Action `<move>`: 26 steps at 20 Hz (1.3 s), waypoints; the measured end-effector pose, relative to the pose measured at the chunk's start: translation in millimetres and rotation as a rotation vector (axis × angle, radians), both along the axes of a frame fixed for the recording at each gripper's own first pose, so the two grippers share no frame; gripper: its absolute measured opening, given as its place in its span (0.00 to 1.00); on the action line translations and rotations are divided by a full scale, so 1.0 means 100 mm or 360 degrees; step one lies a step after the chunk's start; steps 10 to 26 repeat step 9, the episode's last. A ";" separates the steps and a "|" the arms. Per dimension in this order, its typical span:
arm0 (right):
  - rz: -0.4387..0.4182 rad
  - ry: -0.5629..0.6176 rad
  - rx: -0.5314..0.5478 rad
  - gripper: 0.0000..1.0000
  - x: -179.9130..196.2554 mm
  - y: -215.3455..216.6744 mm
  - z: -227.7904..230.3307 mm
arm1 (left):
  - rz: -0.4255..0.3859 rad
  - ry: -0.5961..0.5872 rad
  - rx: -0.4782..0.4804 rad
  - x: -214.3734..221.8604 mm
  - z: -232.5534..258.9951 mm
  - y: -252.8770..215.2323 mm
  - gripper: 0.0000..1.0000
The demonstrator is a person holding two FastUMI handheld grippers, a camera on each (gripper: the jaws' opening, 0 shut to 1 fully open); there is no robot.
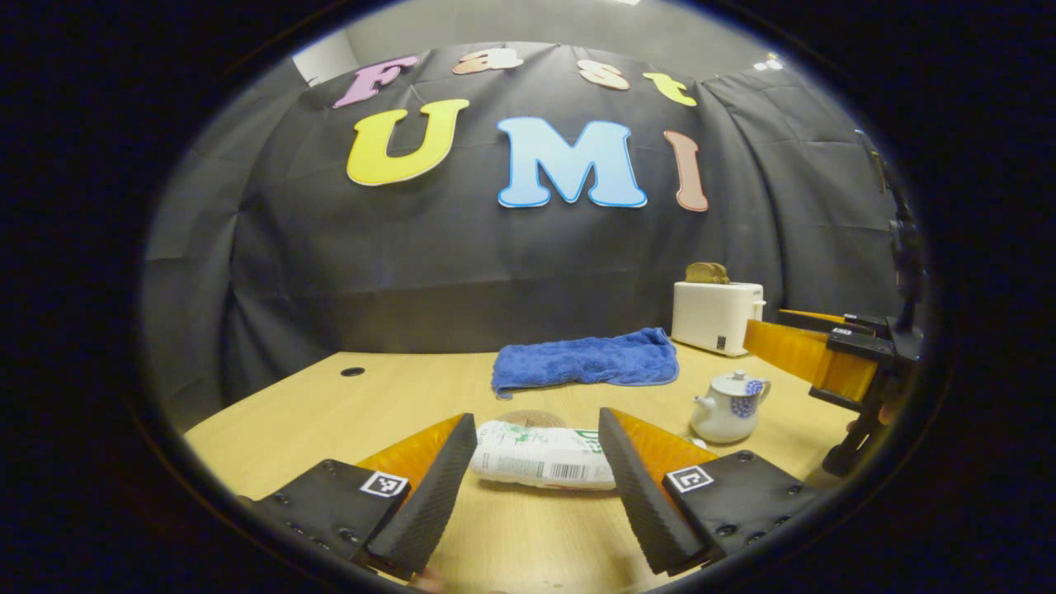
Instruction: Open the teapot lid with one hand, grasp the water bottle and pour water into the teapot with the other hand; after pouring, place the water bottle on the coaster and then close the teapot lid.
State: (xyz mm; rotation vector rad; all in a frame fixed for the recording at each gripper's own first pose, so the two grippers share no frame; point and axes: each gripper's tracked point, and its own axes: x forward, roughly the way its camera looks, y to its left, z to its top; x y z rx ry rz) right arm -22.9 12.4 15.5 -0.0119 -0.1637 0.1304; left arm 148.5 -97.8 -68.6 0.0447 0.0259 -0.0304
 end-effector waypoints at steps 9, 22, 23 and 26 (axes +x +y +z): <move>0.0007 0.0092 0.0030 0.86 -0.41 0.08 -0.37 | 0.0035 -0.0081 -0.0023 -0.18 0.03 -0.05 1.00; 0.0007 0.0092 0.0030 0.86 -0.41 0.08 -0.37 | 0.0035 -0.0081 -0.0023 -0.18 0.03 -0.05 1.00; 0.0007 0.0092 0.0030 0.86 -0.41 0.08 -0.37 | 0.0035 -0.0081 -0.0023 -0.18 0.03 -0.05 1.00; 0.0007 0.0092 0.0030 0.86 -0.41 0.08 -0.37 | 0.0035 -0.0081 -0.0023 -0.18 0.03 -0.05 1.00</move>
